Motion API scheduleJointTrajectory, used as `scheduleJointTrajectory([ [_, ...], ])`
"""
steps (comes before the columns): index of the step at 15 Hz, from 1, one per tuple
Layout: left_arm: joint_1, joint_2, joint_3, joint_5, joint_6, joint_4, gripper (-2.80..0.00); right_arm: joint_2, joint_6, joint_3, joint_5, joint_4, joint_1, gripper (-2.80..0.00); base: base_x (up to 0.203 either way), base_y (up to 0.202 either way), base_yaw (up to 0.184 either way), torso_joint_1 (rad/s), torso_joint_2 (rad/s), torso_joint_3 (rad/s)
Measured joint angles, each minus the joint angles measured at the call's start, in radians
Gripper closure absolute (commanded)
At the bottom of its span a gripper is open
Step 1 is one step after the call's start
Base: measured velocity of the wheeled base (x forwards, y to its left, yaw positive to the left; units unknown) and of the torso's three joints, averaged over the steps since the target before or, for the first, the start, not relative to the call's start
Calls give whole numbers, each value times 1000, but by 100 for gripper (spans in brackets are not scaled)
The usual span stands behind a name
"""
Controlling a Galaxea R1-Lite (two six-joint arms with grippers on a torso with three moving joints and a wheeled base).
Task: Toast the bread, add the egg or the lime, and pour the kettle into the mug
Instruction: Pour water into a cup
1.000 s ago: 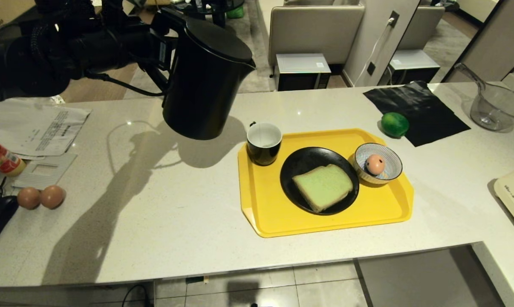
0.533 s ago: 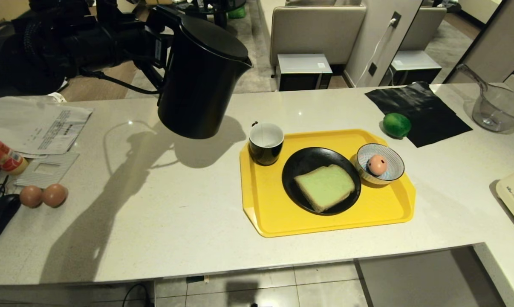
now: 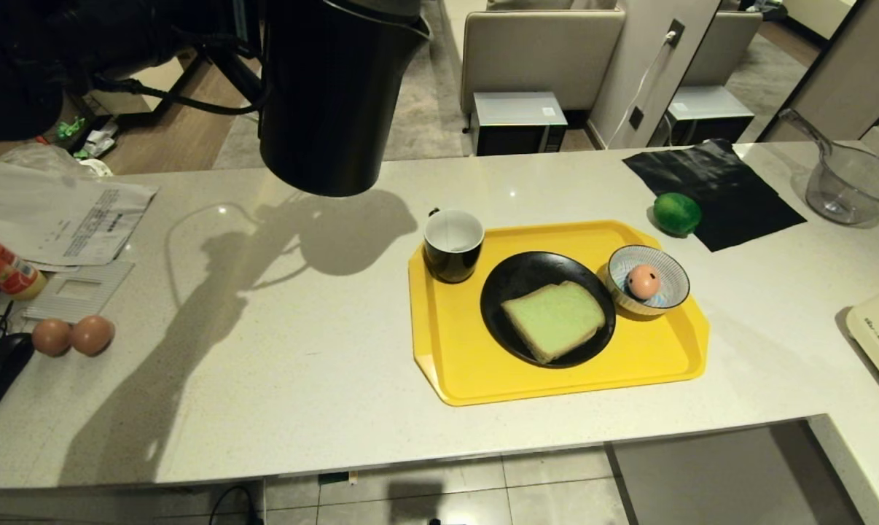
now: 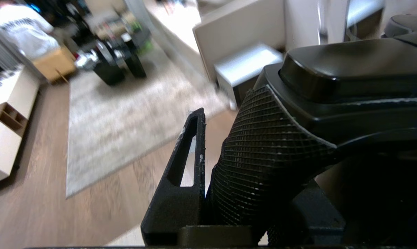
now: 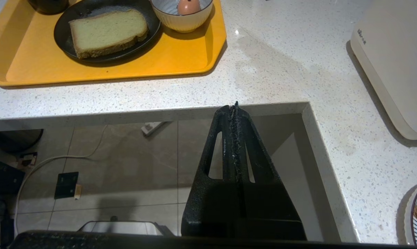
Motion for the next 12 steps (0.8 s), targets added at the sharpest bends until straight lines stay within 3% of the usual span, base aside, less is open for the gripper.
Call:
scheduleJointTrajectory([
  [5, -9, -5, 0, 2, -14, -70, 0, 0, 3, 0, 0, 0, 0, 0, 0, 0, 0, 0, 0, 0],
  [12, -11, -6, 0, 1, -24, -71, 0, 0, 2, 0, 0, 0, 0, 0, 0, 0, 0, 0, 0, 0],
])
